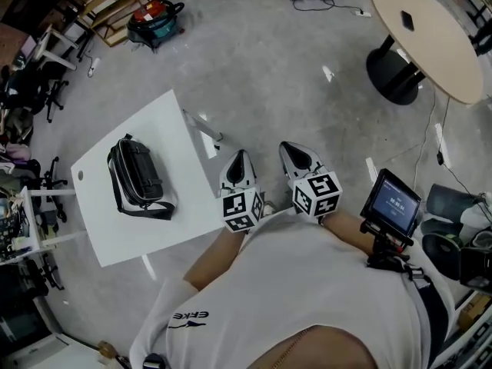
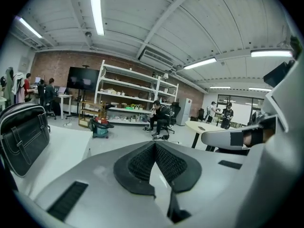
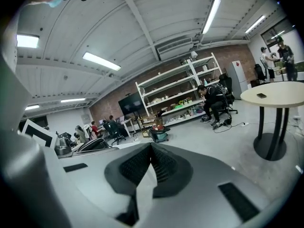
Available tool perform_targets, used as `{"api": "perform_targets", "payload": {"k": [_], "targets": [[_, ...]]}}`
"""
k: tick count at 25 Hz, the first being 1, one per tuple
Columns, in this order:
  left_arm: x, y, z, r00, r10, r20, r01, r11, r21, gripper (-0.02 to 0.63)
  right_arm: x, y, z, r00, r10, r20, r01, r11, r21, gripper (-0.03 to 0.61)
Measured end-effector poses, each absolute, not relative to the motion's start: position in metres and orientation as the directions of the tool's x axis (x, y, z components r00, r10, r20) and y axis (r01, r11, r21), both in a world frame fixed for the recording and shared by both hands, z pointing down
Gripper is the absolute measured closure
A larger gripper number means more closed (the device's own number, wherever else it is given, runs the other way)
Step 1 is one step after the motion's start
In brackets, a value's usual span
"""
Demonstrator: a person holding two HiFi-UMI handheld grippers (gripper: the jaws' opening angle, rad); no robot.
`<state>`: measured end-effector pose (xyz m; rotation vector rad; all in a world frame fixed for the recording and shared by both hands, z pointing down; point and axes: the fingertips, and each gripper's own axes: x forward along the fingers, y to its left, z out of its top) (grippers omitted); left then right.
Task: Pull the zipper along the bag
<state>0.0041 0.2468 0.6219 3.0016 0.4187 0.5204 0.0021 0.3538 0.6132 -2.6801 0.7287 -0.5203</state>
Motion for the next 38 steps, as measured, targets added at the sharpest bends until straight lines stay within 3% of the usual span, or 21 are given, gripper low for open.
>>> {"api": "perform_targets", "payload": {"k": [7, 14, 23, 38], "targets": [[0.071, 0.272, 0.618, 0.93, 0.175, 0.324, 0.15, -0.983, 0.102, 0.611, 0.077, 0.381, 0.611, 0.748, -0.613, 0.257, -0.486, -0.768, -0.418, 0.574], [0.098, 0.267, 0.61, 0.943, -0.012, 0.331, -0.045, -0.995, 0.092, 0.611, 0.117, 0.381, 0.618, 0.632, -0.723, 0.277, -0.567, -0.676, -0.471, 0.574], [0.095, 0.215, 0.608, 0.92, -0.206, 0.332, -0.251, -0.963, 0.099, 0.611, 0.138, 0.324, 0.619, 0.482, -0.827, 0.29, -0.664, -0.56, -0.496, 0.574], [0.112, 0.06, 0.586, 0.857, -0.49, 0.16, -0.491, -0.871, -0.037, 0.611, 0.177, 0.143, 0.596, 0.236, -0.93, 0.283, -0.864, -0.334, -0.376, 0.575]]}}
